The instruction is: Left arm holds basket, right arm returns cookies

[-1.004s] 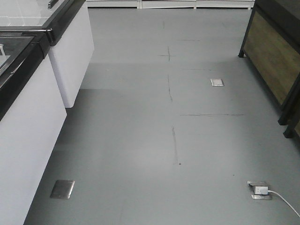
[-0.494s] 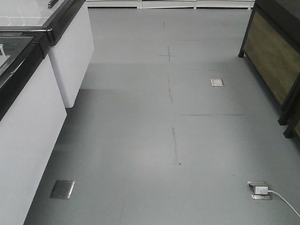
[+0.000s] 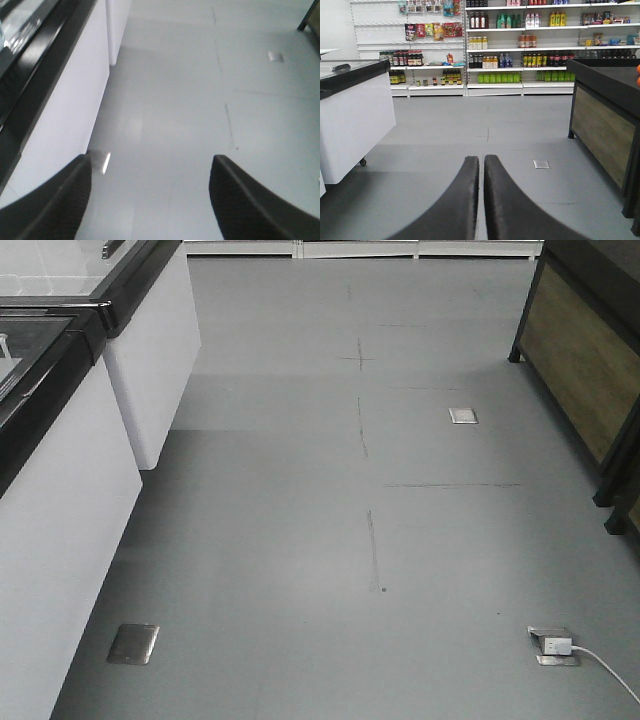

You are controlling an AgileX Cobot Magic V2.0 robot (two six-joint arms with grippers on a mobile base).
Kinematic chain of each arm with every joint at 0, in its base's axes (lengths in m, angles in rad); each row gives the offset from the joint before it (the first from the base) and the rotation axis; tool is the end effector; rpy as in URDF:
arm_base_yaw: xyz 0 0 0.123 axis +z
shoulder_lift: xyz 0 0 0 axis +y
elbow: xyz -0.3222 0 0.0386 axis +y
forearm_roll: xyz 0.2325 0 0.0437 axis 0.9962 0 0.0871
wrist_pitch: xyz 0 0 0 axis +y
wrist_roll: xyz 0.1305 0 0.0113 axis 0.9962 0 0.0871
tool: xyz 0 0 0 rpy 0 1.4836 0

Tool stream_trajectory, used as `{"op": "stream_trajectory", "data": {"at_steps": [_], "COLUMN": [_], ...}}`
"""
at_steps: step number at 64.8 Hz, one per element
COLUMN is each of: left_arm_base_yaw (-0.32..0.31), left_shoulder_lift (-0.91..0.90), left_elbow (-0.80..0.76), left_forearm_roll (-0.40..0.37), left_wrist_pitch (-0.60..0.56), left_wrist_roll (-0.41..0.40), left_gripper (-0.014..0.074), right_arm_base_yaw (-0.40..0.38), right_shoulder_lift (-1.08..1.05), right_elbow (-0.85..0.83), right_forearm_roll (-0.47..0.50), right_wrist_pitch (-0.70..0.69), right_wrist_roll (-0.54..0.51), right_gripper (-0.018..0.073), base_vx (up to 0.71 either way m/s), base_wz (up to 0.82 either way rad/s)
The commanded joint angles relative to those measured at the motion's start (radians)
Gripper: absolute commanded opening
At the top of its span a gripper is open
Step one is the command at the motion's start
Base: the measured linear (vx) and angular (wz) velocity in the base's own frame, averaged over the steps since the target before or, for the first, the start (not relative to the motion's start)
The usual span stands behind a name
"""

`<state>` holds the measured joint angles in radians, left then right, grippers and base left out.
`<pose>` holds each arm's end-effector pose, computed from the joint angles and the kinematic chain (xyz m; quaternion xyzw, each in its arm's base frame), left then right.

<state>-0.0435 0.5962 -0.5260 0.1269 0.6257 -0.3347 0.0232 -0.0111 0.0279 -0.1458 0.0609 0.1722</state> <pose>0.0978 0.0055 0.2888 -0.1003 0.8795 -0.0311 0.4642 0.0416 -0.0002 0.1990 0.0044 0.7035 0.0146 0.7105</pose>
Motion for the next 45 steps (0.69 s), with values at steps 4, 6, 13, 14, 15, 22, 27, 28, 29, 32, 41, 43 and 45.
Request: {"op": "stream_trajectory", "data": {"at_steps": [4,6,13,14,15,22,27,28,29,32,41,43,45], "left_arm_base_yaw": [-0.007,-0.007,-0.007,-0.007,-0.007,-0.007,-0.003,-0.001,0.003,0.016,0.091,0.107,0.133], "left_shoulder_lift": [0.106,0.126,0.196,0.209,0.217,0.268,0.296,0.302,0.311,0.327,0.381,0.389,0.397], "left_elbow": [-0.116,-0.133,-0.195,-0.204,-0.216,-0.275,-0.317,-0.326,-0.34,-0.363,-0.455,-0.474,-0.493], "left_forearm_roll": [-0.007,-0.007,-0.025,-0.025,-0.025,-0.035,-0.057,-0.062,-0.072,-0.091,-0.127,-0.127,-0.137], "left_wrist_pitch": [0.078,0.093,0.122,0.122,0.121,0.105,0.104,0.109,0.112,0.126,0.194,0.209,0.223], "left_wrist_roll": [-0.048,-0.049,-0.049,-0.049,-0.049,-0.078,-0.1,-0.101,-0.101,-0.101,-0.095,-0.086,-0.075], "left_gripper": [0.0489,0.0489,0.0487,0.0486,0.0484,0.0457,0.043,0.0424,0.0417,0.0404,0.0394,0.0394,0.0394], "right_arm_base_yaw": [-0.002,-0.002,-0.002,-0.002,-0.002,-0.002,-0.002,-0.002,-0.002,-0.002,-0.002,-0.002,-0.002], "right_shoulder_lift": [-0.013,-0.013,-0.013,-0.013,-0.013,-0.013,-0.013,-0.013,-0.013,-0.013,-0.014,-0.014,-0.014], "right_elbow": [0.018,0.018,0.018,0.018,0.018,0.018,0.018,0.018,0.018,0.018,0.018,0.018,0.018], "right_forearm_roll": [-0.006,-0.006,-0.006,-0.006,-0.006,-0.006,-0.006,-0.006,-0.006,-0.006,-0.006,-0.006,-0.006], "right_wrist_pitch": [-0.07,-0.07,-0.07,-0.07,-0.07,-0.07,-0.07,-0.07,-0.07,-0.07,-0.07,-0.07,-0.07], "right_wrist_roll": [-0.007,-0.007,-0.007,-0.007,-0.007,-0.007,-0.007,-0.007,-0.007,-0.007,-0.007,-0.007,-0.007], "right_gripper": [-0.0011,-0.0011,-0.0011,-0.0011,-0.0011,-0.0011,-0.0011,-0.0011,-0.0011,-0.0011,-0.0011,-0.0011,-0.0011], "base_vx": [0.0,0.0,0.0,0.0,0.0,0.0,0.0,0.0,0.0,0.0,0.0,0.0,0.0], "base_wz": [0.0,0.0,0.0,0.0,0.0,0.0,0.0,0.0,0.0,0.0,0.0,0.0,0.0]}}
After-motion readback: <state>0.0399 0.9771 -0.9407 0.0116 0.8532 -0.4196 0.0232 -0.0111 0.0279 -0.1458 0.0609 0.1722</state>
